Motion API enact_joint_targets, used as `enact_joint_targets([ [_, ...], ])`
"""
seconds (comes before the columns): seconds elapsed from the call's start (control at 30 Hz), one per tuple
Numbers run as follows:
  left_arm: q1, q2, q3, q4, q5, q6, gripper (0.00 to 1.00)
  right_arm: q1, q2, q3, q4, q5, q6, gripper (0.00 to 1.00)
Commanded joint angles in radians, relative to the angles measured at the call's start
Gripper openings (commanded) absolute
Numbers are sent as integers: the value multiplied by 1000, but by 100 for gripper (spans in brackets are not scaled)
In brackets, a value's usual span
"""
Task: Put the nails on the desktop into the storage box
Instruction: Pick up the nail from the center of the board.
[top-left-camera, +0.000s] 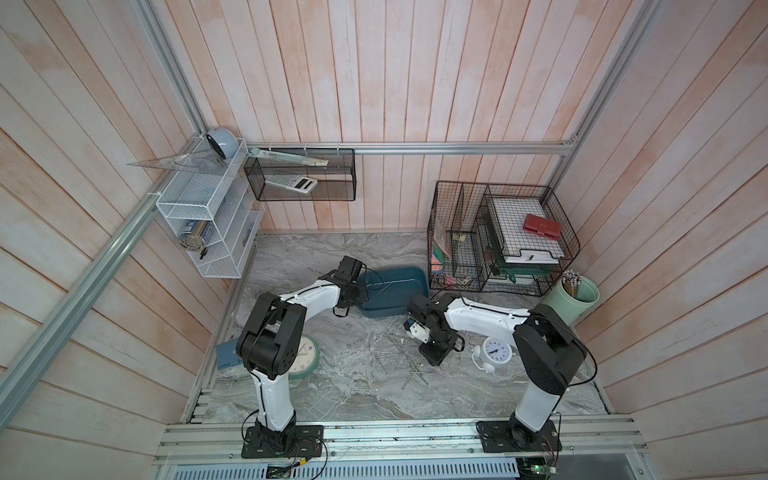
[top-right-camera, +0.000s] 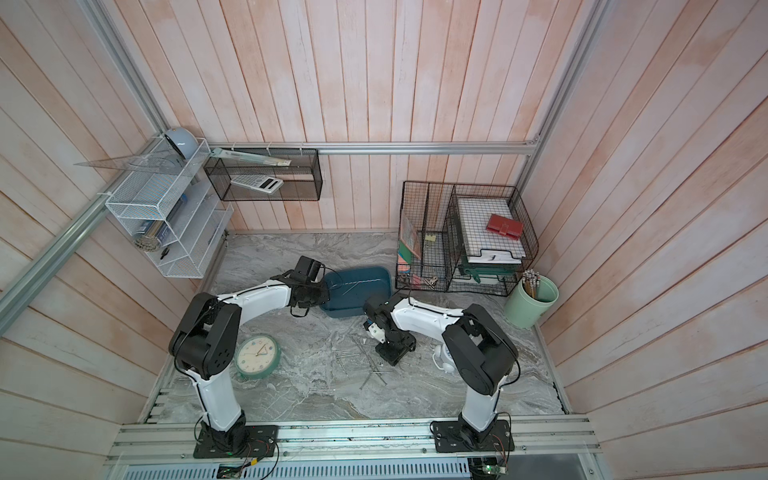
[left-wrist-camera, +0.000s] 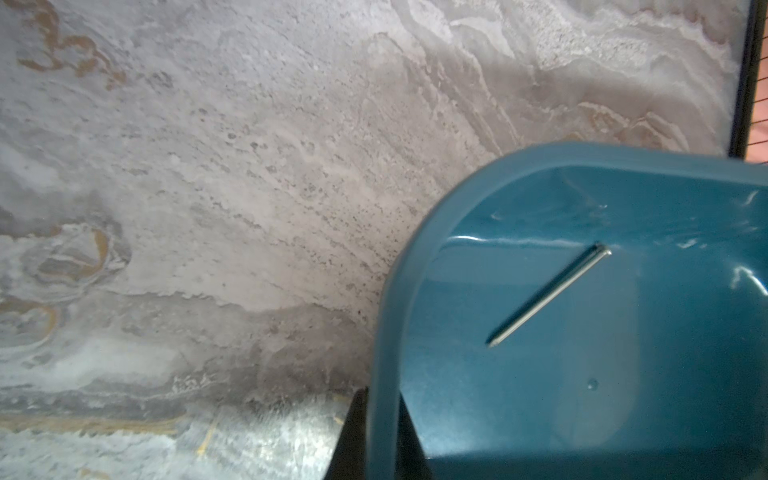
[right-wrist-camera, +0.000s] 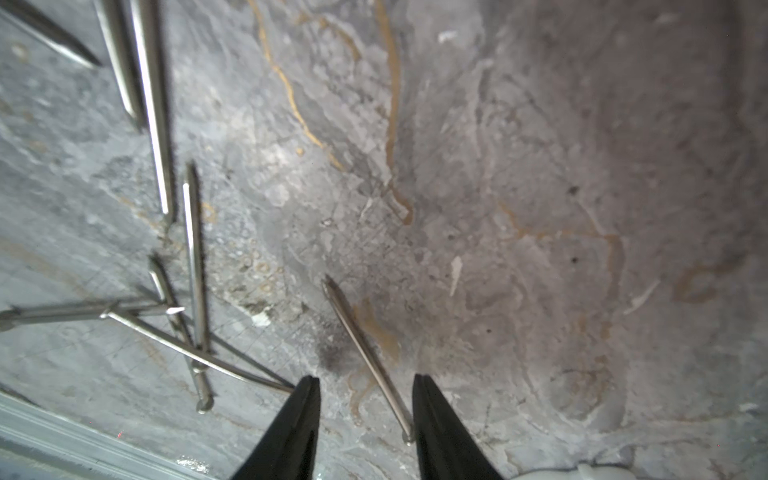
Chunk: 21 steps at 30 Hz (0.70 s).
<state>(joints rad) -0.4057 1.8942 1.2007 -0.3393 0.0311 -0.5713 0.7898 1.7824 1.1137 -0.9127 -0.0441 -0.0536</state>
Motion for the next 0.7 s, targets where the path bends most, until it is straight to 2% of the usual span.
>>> enact_joint_targets([
  [0.0,7,47,-12,-37,17,6,0,12,11,9,2,10,0,42],
  [0.43,8,41,-19,-40,9,12,0,22,99,13,21,29,15,31],
  [0.53,8,40,-17,-41,6,13,0,29,110,14,23,33,22,22],
  [0.67,9,39,-20,-41,8,14,0,32,121,21,18,48,26,5],
])
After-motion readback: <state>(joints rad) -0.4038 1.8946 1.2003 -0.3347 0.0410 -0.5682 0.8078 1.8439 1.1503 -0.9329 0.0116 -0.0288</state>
